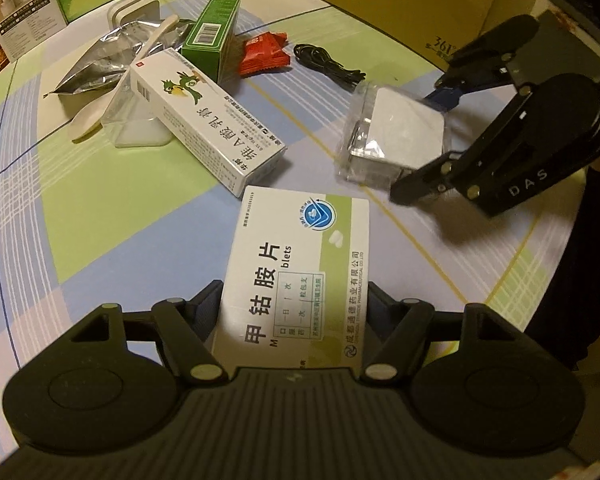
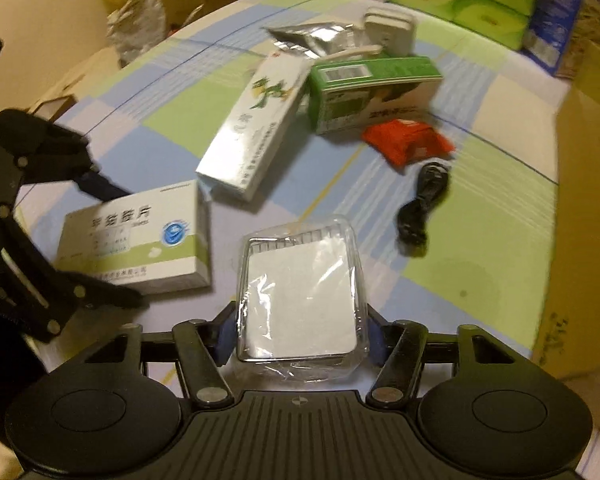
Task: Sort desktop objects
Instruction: 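Close left tool on white medicine box while right tool grasps clear bagged packet, then carry both held items over the cardboard box and open both tools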
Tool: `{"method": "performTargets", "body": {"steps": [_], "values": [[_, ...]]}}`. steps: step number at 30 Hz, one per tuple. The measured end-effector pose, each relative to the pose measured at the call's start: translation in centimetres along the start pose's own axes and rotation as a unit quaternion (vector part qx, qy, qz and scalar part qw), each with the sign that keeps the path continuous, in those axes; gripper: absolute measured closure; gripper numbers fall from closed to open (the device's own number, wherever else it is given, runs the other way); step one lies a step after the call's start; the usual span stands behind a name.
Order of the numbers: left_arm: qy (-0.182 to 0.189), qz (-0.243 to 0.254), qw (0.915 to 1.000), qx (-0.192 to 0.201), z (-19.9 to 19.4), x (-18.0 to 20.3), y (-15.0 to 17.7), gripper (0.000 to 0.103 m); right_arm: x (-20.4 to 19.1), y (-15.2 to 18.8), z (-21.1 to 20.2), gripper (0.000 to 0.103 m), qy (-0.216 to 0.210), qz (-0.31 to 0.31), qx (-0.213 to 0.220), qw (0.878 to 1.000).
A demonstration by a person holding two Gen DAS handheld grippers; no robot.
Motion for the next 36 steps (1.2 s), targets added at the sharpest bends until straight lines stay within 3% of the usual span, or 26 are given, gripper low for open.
{"method": "performTargets", "body": {"steps": [7,15,19,25,36], "values": [[-0.027,-0.030,0.9992,0.001,-1.5,0.8,-0.6,0.034,0.8,0.2,-4.0,0.046,-0.001,0.048,0.045,0.998],[-0.049,-0.069,0.9956,0.040,-6.1,1.6,-4.1,0.034,1.8,-1.8,-12.4,0.046,-0.002,0.060,0.119,0.991],[-0.063,-0.073,0.9931,0.067,-8.5,2.0,-7.9,0.034,4.1,-3.3,-17.0,0.046,0.009,0.081,0.155,0.985],[-0.059,-0.061,0.9900,0.113,-10.1,3.8,-15.5,0.034,10.1,-4.5,-21.6,0.046,0.061,0.114,0.190,0.973],[-0.011,-0.045,0.9878,0.148,-7.1,7.2,-27.6,0.034,20.1,-4.2,-22.2,0.046,0.099,0.175,0.183,0.963]]}}
Point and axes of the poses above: each gripper's, at about its wrist camera, not at the fingertips, and z roughly the way its jaws point, x to its right, y to its underside, the point moved 7 cm from there along z, roughly the way its jaws point, and after that the axes turned 15 degrees about z, right-handed, at the moved point
